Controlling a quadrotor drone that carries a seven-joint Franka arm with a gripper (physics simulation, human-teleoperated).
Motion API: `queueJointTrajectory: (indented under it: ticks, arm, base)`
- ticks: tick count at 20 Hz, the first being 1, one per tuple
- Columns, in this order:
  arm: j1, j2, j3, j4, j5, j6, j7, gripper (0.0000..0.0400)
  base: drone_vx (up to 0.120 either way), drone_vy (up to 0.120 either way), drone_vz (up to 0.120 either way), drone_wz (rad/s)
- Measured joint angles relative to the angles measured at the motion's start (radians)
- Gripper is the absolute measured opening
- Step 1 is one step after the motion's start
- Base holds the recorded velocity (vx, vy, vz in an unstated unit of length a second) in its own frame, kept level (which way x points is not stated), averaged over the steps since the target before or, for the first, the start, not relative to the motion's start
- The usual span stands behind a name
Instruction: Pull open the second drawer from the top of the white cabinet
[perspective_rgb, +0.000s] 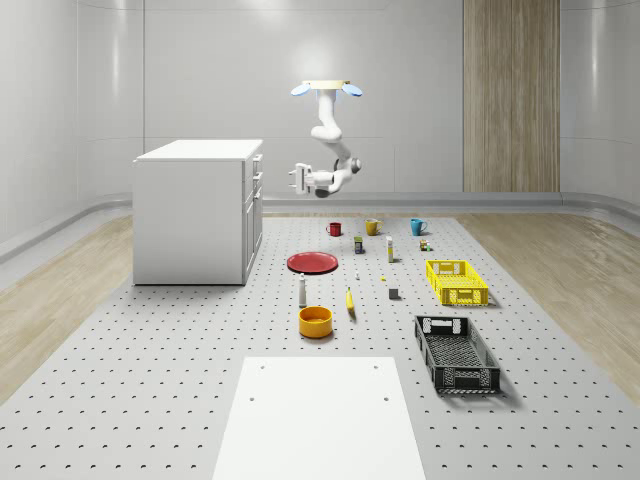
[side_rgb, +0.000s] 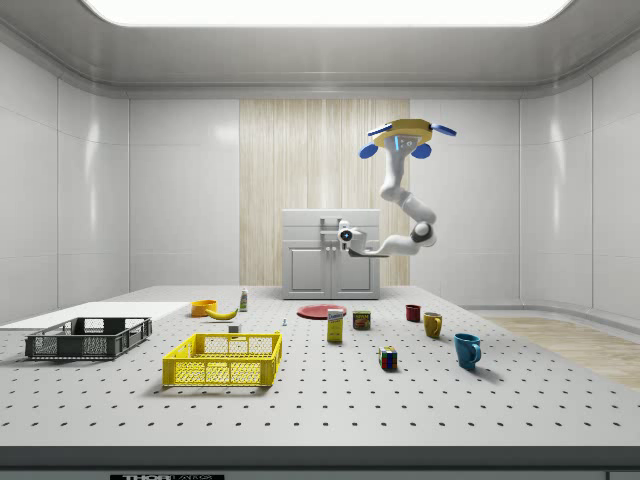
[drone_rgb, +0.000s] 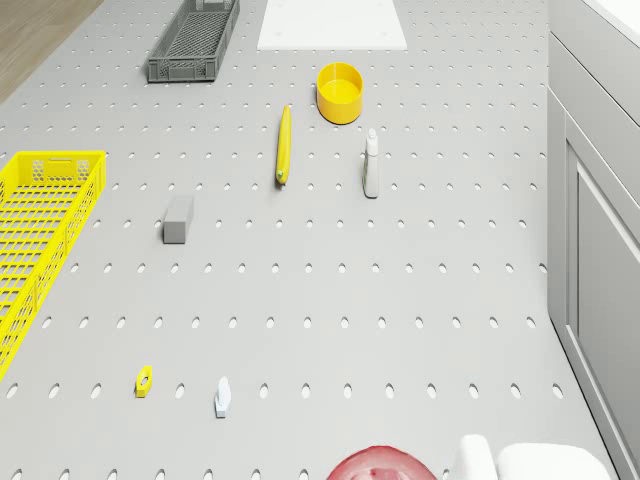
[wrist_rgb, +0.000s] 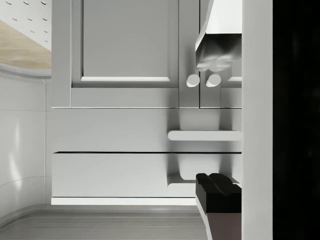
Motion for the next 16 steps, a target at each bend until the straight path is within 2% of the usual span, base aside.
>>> queueJointTrajectory:
  ticks: [8, 16]
  arm:
    - [0.016, 0.131, 0.010, 0.081, 0.067, -0.011, -0.057, 0.0300]
    - [0.021, 0.233, 0.071, 0.142, 0.159, 0.009, -0.099, 0.0300]
  base:
    - [0.000, 0.000, 0.000, 0.000]
    - [0.000, 0.000, 0.000, 0.000]
